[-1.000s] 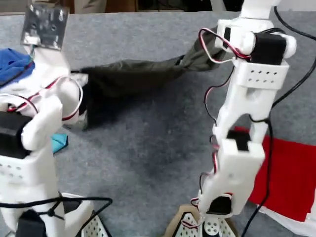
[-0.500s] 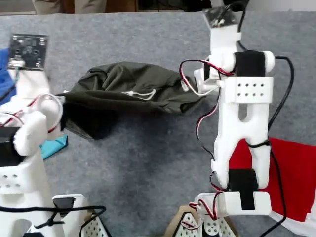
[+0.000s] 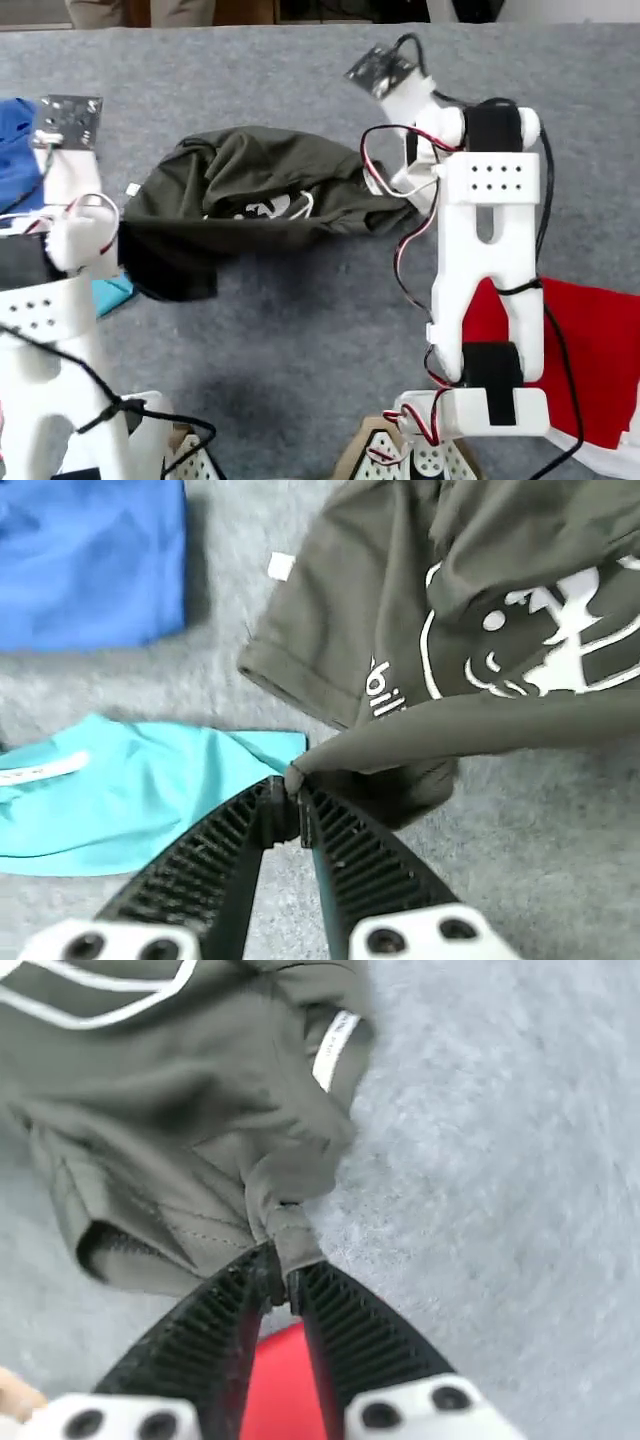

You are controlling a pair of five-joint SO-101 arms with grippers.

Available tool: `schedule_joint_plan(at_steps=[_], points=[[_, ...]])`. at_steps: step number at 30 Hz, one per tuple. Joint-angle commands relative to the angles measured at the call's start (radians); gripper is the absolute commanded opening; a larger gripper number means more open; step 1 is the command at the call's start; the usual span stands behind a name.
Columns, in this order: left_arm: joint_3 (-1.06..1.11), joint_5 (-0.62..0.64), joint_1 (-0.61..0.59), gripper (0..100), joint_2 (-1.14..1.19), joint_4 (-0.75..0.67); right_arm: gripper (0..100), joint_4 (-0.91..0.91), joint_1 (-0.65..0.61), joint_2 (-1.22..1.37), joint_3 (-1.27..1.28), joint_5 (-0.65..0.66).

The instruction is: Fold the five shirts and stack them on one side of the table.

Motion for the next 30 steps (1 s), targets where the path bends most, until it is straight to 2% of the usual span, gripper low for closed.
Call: schedule_joint_plan(at_steps=[1, 5, 7, 12, 16, 19, 22, 26, 30], points=[[0.130, -0.005, -0.009, 2, -0.016, -0.120, 0.8, -0.012, -0.015, -0.070, 0.101, 0.160], [0.206, -0.005, -0.072, 2, -0.016, -0.207, 0.9, 0.000, -0.008, -0.139, 0.300, 0.285], [0.207, -0.006, -0.141, 2, -0.016, -0.226, 1.0, -0.012, -0.008, -0.217, 0.397, 0.322], [0.198, -0.087, -0.278, 2, -0.016, -0.245, 11.4, -0.020, -0.015, -0.456, 0.599, 0.341], [0.226, -0.110, -0.322, 2, -0.016, -0.299, 19.3, -0.046, -0.010, -0.585, 0.723, 0.365], [0.261, -0.110, -0.318, 2, -0.016, -0.313, 20.7, -0.086, -0.019, -0.619, 0.832, 0.411], [0.301, -0.110, -0.288, 2, -0.016, -0.316, 20.7, -0.143, -0.076, -0.621, 0.944, 0.471], [0.331, -0.110, -0.278, 2, -0.016, -0.321, 21.0, -0.275, -0.186, -0.619, 1.047, 0.480], [0.359, -0.110, -0.281, 2, -0.013, -0.364, 21.0, -0.296, -0.343, -0.595, 1.078, 0.404]])
